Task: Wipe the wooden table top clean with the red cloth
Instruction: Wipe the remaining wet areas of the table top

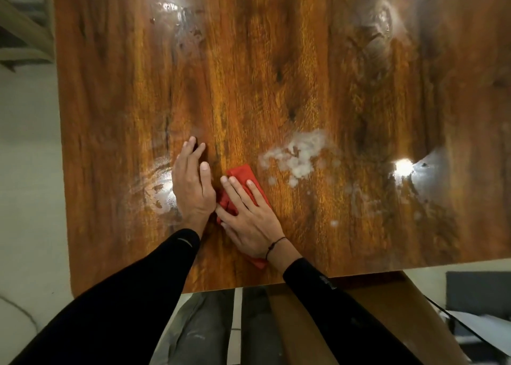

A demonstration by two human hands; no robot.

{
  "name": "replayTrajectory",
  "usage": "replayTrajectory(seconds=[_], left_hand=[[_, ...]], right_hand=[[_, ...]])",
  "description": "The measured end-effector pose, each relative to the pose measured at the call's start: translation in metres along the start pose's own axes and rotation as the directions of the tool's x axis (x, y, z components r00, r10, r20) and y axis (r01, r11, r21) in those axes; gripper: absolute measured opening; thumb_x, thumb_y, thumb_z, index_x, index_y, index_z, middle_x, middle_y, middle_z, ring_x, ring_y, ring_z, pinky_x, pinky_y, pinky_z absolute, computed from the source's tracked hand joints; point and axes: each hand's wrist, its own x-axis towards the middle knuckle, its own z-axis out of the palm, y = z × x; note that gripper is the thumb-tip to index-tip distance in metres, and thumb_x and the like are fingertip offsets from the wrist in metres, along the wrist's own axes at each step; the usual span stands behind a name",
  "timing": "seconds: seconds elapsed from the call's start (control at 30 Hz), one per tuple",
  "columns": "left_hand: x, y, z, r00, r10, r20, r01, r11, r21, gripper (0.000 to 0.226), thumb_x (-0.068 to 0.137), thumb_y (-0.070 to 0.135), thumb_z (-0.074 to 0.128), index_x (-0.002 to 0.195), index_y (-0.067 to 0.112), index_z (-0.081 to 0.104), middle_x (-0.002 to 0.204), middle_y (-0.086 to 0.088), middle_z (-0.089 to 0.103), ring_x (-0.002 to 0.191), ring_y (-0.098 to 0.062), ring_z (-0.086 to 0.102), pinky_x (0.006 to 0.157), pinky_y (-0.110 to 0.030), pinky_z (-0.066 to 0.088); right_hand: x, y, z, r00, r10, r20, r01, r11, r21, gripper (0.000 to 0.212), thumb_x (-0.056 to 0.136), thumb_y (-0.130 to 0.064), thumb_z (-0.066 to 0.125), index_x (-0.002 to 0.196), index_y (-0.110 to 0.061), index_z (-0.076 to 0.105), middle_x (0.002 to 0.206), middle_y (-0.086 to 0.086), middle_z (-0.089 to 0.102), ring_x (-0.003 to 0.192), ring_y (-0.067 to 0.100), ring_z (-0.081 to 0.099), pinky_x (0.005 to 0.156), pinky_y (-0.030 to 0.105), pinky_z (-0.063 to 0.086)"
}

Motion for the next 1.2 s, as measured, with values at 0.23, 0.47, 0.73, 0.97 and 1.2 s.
replayTrajectory(seconds=[0.23,0.47,0.73,0.97,1.2], left_hand=[[-0.001,-0.002,0.002,0.999,0.038,0.03,-0.042,0.991,0.127,0.053,0.115,0.037,0.038,0.152,0.008,0.064,0.172,-0.012,0.047,0.161,-0.031,0.042,0.13,-0.049,0.031],[0.001,0.003,0.007,1.0,0.008,0.024,-0.014,0.97,0.244,0.041,0.118,0.028,0.04,0.153,0.014,0.058,0.173,-0.01,0.043,0.162,-0.029,0.037,0.13,-0.049,0.029],[-0.001,0.01,0.003,0.995,0.012,0.1,-0.041,0.956,0.292,0.046,0.116,0.032,0.049,0.157,0.014,0.052,0.176,-0.013,0.036,0.166,-0.032,0.029,0.133,-0.054,0.023],[-0.002,0.013,-0.004,0.945,0.154,0.289,-0.232,0.938,0.258,0.05,0.113,0.032,0.045,0.16,0.015,0.052,0.18,-0.008,0.03,0.169,-0.026,0.023,0.136,-0.055,0.02],[0.01,0.06,0.026,0.894,0.229,0.386,-0.267,0.963,0.047,0.053,0.116,0.035,0.032,0.161,0.015,0.053,0.18,-0.006,0.032,0.171,-0.021,0.018,0.139,-0.048,0.012]], right_hand=[[0.024,0.017,-0.018,0.971,0.198,-0.135,-0.201,0.98,-0.008,0.067,0.116,-0.048,0.048,0.177,-0.024,0.037,0.183,0.032,0.018,0.173,0.049,0.016,0.139,0.069,0.013],[0.071,0.041,-0.043,0.96,0.263,-0.094,-0.271,0.96,-0.078,0.066,0.117,-0.038,0.033,0.179,-0.017,0.03,0.186,0.026,0.017,0.174,0.04,0.016,0.14,0.058,0.017],[0.06,0.111,-0.065,0.774,0.598,-0.208,-0.619,0.784,-0.047,0.065,0.116,-0.026,0.032,0.18,-0.023,0.023,0.187,0.021,0.016,0.175,0.036,0.014,0.142,0.054,0.016],[0.012,0.064,-0.057,0.668,0.718,-0.195,-0.731,0.683,0.011,0.065,0.118,-0.028,0.032,0.181,-0.02,0.02,0.188,0.02,0.011,0.176,0.037,0.011,0.142,0.054,0.017],[-0.04,0.035,-0.034,0.97,0.241,0.024,-0.238,0.967,-0.094,0.063,0.121,-0.039,0.011,0.18,-0.018,0.023,0.188,0.021,0.01,0.175,0.037,0.012,0.142,0.054,0.014]])
